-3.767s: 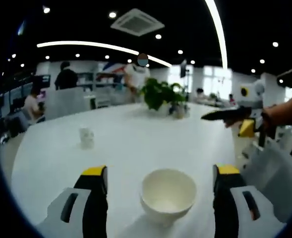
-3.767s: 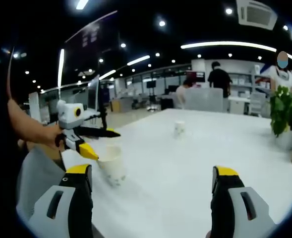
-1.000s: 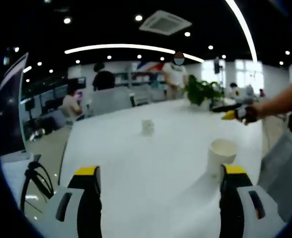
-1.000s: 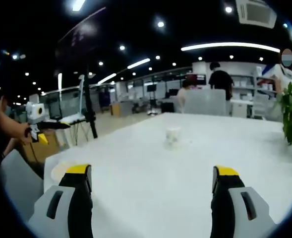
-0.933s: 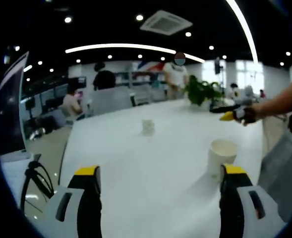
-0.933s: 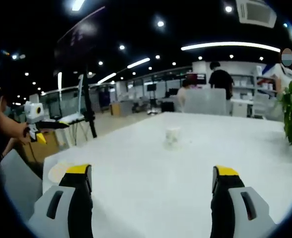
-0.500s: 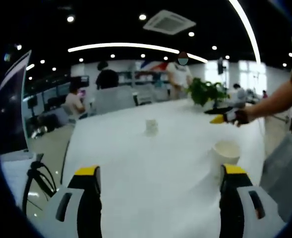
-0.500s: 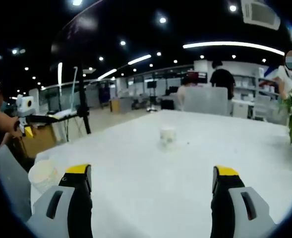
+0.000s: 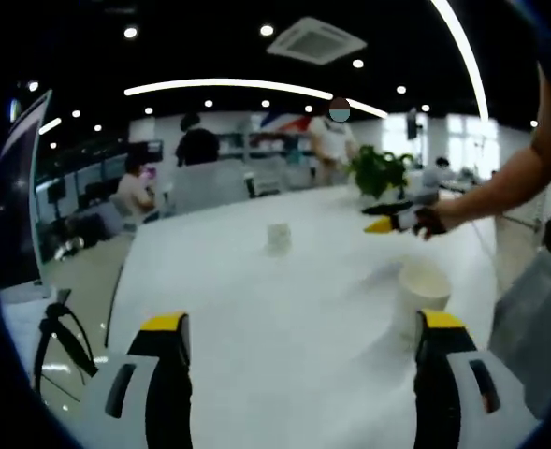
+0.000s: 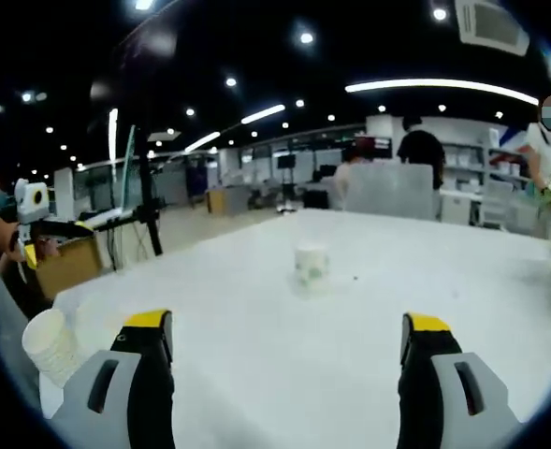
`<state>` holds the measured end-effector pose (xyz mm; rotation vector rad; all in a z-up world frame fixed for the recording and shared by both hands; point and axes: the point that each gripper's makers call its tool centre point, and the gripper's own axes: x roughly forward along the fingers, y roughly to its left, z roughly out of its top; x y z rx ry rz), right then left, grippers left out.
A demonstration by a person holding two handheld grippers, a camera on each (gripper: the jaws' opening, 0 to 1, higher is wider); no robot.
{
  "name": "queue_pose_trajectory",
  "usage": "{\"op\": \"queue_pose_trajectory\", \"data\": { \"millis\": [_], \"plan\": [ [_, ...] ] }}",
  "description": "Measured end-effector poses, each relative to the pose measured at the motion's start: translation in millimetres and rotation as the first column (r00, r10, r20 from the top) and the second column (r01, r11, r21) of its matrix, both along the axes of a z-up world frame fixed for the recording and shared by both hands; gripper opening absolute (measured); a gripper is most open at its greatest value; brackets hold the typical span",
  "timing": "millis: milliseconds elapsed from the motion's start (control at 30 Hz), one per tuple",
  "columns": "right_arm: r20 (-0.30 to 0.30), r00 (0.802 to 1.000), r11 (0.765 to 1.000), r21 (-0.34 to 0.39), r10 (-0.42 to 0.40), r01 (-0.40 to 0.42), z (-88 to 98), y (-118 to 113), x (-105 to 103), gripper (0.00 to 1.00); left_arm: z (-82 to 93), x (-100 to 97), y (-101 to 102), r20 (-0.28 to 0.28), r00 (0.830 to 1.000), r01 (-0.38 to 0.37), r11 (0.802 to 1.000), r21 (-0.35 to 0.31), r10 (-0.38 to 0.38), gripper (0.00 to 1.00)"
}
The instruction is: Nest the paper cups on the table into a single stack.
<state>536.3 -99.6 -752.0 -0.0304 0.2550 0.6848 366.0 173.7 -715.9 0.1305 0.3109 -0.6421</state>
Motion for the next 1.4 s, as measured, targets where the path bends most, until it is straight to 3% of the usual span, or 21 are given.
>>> {"op": "queue_pose_trajectory", "data": {
  "millis": [433,800,933,1033,1400],
  "plan": [
    [0.007,1.000,1.000,-0.021,0.015,-0.015,-10.9,15,45,1.00,-6.3,11.1,-6,-0.011,1.000,0.006,1.000,-0.008,-0.006,0.99],
    [0.005,0.999,0.999,-0.026,0.044,-0.044,-18.9,41,83,0.97,-12.7,-3.4,-6,-0.030,1.000,0.008,1.000,-0.005,-0.009,0.99],
    [0.013,0.998,0.998,-0.027,0.053,-0.053,-19.3,52,99,0.98,-16.5,-6.2,-2,-0.021,1.000,0.005,0.999,0.045,-0.004,0.99],
    [0.010,0.999,0.999,-0.015,0.043,-0.042,-22.4,56,110,0.98,-17.4,-7.2,-1,-0.031,0.999,-0.006,1.000,0.027,0.007,0.99],
    [0.028,0.999,0.999,-0.036,0.024,-0.023,-33.3,79,142,0.89,-20.8,-11.0,9,-0.050,0.998,-0.021,0.999,0.043,0.023,0.99]
  ]
}}
